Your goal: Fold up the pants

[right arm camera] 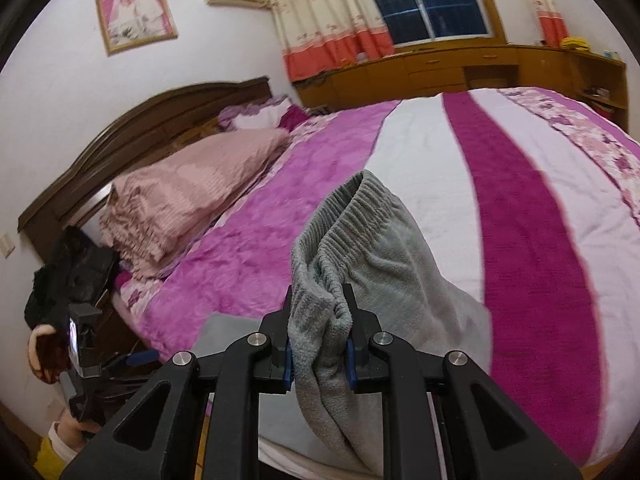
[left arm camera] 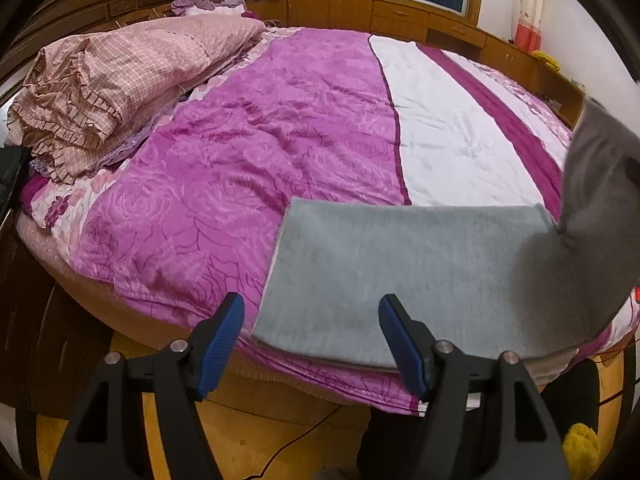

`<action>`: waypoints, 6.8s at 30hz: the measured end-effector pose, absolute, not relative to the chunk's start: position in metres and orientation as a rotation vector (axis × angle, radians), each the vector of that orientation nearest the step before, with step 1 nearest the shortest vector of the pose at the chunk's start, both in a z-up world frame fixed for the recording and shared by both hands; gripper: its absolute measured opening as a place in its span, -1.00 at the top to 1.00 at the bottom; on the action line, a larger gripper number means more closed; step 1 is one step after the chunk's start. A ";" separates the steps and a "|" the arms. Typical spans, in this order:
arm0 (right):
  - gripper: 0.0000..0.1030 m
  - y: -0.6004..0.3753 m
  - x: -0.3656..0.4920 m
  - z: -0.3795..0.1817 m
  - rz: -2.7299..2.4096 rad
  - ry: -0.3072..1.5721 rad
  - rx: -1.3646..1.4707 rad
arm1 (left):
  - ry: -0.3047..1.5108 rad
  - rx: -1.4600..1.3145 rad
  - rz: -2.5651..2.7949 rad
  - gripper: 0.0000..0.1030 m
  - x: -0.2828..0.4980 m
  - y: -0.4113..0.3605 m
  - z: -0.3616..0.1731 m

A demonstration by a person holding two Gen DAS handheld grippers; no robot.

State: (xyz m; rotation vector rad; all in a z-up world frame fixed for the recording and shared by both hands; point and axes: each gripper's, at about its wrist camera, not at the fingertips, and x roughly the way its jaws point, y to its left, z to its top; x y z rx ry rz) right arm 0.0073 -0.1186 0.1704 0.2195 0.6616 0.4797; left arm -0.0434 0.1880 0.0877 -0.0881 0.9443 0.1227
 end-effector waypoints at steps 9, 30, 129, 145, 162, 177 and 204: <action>0.78 -0.030 0.010 0.133 0.576 0.745 0.144 | 0.918 -0.121 0.108 -0.42 -0.043 0.209 0.084; 0.13 0.023 0.012 0.073 0.724 0.912 0.178 | 0.978 -0.216 0.161 -0.42 -0.049 0.218 0.060; -0.19 -0.162 -0.035 0.061 0.496 0.863 0.351 | 0.675 -0.108 -0.156 0.66 -0.021 0.104 0.173; -0.19 -0.125 -0.033 0.044 0.523 0.944 0.240 | 0.895 -0.193 0.054 0.63 -0.011 0.216 0.047; -0.16 -0.090 0.012 0.019 0.508 1.031 0.170 | 0.905 -0.060 -0.001 0.33 -0.041 0.226 0.043; -0.14 -0.089 -0.014 0.062 0.392 0.969 0.101 | 0.775 -0.106 0.009 0.33 -0.064 0.204 0.103; 0.70 -0.093 0.091 0.053 0.434 0.929 0.176 | 0.859 -0.212 0.078 0.59 0.039 0.181 0.085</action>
